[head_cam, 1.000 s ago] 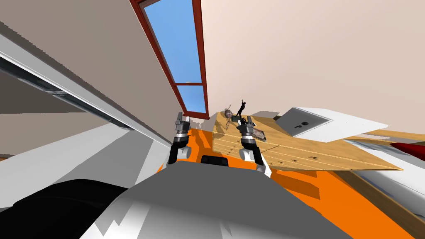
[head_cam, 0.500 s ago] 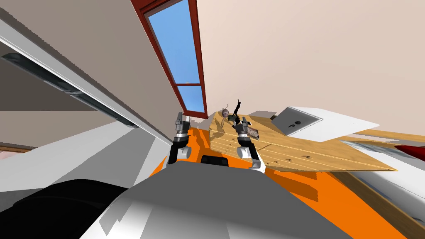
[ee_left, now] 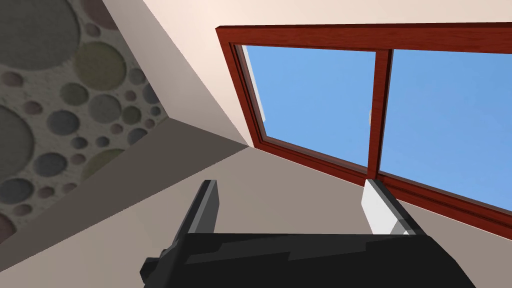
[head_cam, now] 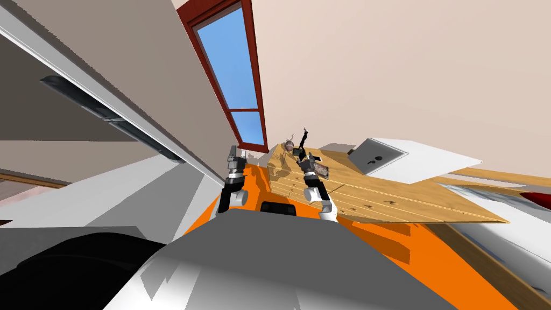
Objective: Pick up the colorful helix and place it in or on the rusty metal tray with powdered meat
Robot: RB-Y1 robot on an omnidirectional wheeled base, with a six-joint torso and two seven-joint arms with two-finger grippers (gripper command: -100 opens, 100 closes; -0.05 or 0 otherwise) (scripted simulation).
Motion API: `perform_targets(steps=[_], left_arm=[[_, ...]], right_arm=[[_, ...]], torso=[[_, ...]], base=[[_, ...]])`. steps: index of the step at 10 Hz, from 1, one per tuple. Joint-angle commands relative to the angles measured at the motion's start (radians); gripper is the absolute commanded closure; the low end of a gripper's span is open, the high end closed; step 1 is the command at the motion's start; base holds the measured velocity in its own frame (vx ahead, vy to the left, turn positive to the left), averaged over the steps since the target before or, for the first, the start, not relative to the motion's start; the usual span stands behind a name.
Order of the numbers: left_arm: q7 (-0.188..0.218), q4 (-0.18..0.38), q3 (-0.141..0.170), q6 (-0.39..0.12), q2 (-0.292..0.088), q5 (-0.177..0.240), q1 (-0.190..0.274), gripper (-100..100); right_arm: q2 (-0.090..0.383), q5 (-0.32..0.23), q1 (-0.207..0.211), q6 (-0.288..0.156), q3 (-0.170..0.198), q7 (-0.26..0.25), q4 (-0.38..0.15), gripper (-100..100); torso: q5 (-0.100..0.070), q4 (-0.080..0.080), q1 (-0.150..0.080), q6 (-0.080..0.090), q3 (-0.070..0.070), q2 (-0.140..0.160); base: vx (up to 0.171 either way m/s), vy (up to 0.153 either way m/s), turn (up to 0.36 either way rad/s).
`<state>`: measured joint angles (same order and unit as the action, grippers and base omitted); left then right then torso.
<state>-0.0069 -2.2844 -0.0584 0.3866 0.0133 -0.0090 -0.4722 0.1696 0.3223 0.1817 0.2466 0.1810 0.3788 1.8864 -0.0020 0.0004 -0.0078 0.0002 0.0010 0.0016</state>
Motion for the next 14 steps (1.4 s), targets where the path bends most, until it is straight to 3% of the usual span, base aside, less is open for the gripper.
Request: perform_targets(steps=[1,2,4,5,7,8,11,12,14], left_arm=[[0.000,0.000,0.000,0.000,0.000,0.000,0.000,0],[0.000,0.000,0.000,0.000,0.000,0.000,0.000,0],[0.000,0.000,0.000,0.000,0.000,0.000,0.000,0],[0.000,0.000,0.000,0.000,0.000,0.000,0.000,0],[0.000,0.000,0.000,0.000,0.000,0.000,0.000,0],[0.000,0.000,0.000,0.000,0.000,0.000,0.000,0],[0.000,0.000,0.000,0.000,0.000,0.000,0.000,0],[0.000,0.000,0.000,0.000,0.000,0.000,0.000,0],[0.000,0.000,0.000,0.000,0.000,0.000,0.000,0]], right_arm=[[-0.005,0.041,-0.037,-0.039,0.022,0.050,-0.040,-100],[-0.005,0.041,-0.037,-0.039,0.022,0.061,-0.040,-100],[-0.008,0.101,-0.088,-0.087,0.050,0.124,-0.093,-100],[-0.008,0.101,-0.088,-0.087,0.050,0.136,-0.093,-100],[-0.014,0.164,-0.140,-0.131,0.077,0.197,-0.143,-100],[-0.014,0.165,-0.140,-0.131,0.077,0.206,-0.143,-100],[-0.026,0.261,-0.216,-0.191,0.118,0.297,-0.213,-100],[-0.026,0.266,-0.216,-0.191,0.118,0.303,-0.213,-100],[-0.036,0.332,-0.266,-0.226,0.145,0.361,-0.256,-100]], torso=[[0.000,0.000,0.000,0.000,0.000,0.000],[0.000,0.000,-0.002,0.000,0.000,0.000],[0.000,0.000,0.000,0.000,0.000,0.000],[0.000,0.000,-0.001,0.000,0.000,-0.001],[0.000,-0.001,0.002,0.000,-0.002,-0.003],[0.000,-0.001,0.002,0.000,-0.002,-0.003],[0.000,-0.001,0.003,0.000,-0.003,-0.005],[0.001,-0.001,0.003,0.000,-0.003,-0.006],[0.001,-0.001,0.006,0.000,-0.003,-0.006]], base=[[-0.052,-0.159,0.103],[-0.044,-0.122,0.048],[-0.051,-0.124,0.066],[-0.018,-0.096,0.041],[-0.017,-0.094,0.066],[-0.014,-0.079,0.038],[0.016,-0.079,0.057],[0.022,-0.044,0.022],[0.033,-0.035,0.042]])
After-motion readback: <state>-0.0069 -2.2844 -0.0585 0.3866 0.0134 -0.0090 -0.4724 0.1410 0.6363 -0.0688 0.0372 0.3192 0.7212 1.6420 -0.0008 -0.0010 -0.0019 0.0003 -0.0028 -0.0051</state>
